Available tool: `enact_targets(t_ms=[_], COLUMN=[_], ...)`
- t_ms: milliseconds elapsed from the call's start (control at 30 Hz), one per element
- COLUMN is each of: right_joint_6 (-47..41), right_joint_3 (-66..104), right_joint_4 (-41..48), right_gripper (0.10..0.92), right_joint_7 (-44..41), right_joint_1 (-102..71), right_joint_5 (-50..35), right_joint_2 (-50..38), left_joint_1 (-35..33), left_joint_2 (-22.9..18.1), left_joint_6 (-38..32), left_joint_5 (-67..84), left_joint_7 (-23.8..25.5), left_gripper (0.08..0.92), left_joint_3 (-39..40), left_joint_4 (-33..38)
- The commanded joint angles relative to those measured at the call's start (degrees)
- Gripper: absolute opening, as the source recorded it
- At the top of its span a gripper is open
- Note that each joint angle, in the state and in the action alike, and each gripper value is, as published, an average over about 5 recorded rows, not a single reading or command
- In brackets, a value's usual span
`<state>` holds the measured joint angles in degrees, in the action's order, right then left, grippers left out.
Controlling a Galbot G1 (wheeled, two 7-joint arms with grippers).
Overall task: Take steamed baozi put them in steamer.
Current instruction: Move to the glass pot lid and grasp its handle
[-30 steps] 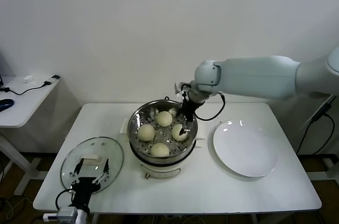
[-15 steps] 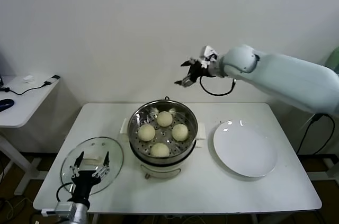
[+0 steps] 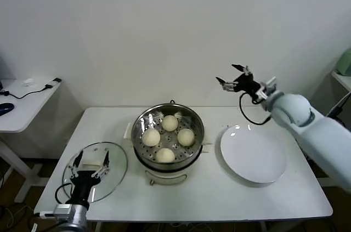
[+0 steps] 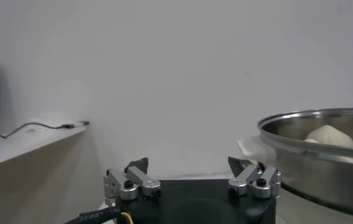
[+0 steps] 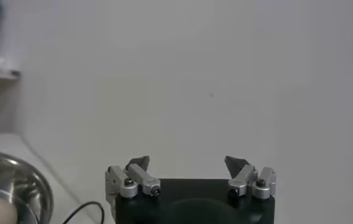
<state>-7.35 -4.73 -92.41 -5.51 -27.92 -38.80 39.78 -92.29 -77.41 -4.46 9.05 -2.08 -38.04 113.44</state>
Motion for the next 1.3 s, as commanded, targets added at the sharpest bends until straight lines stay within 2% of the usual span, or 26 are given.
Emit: enact_targets(t_ms=[33, 333, 533, 733, 867, 933, 1067, 1300], right_joint_6=[14.5, 25.6, 29.3, 30.2, 30.7, 30.7, 29.4, 26.2], right_joint_3=[46.0, 42.5, 39.1, 35.1, 33.5, 33.2, 33.3, 34.7], right_joint_4=[-6.0, -3.4, -1.8, -0.5, 0.5, 0.7, 0.1, -1.3], right_gripper=[0.823, 0.823, 0.822, 0.823, 0.823, 0.823, 0.823, 0.823], right_joint_7=[0.6, 0.6, 2.2, 3.6, 4.2, 4.3, 4.8, 5.2], right_joint_1=[-53.8, -61.4, -63.0, -63.0, -62.1, -61.7, -61.2, -59.9], right_joint_5=[10.4, 14.9, 15.2, 16.3, 17.1, 16.9, 16.8, 16.7], right_joint_2=[15.4, 28.8, 32.0, 32.3, 32.2, 32.2, 31.8, 29.2], left_joint_1=[1.2, 0.0, -0.6, -0.4, -0.5, -0.6, -1.5, -0.8], left_joint_2=[1.3, 2.9, 2.4, 1.7, 2.5, 3.3, 5.2, 5.9], left_joint_6=[-2.4, -6.8, -8.1, -12.0, -10.1, -8.3, -5.3, 1.7], left_joint_5=[-3.2, -15.7, -26.4, -44.0, -60.4, -69.7, -82.5, -85.8], left_joint_7=[-0.8, -5.5, -12.9, -18.8, -25.4, -27.0, -24.1, -18.9], left_gripper=[0.823, 0.823, 0.823, 0.823, 0.823, 0.823, 0.823, 0.823], left_joint_3=[-1.2, -1.3, -1.0, -1.9, -2.0, -2.1, -2.2, -1.7], left_joint_4=[-1.6, -2.5, -4.2, -8.4, -11.8, -13.7, -16.3, -18.8])
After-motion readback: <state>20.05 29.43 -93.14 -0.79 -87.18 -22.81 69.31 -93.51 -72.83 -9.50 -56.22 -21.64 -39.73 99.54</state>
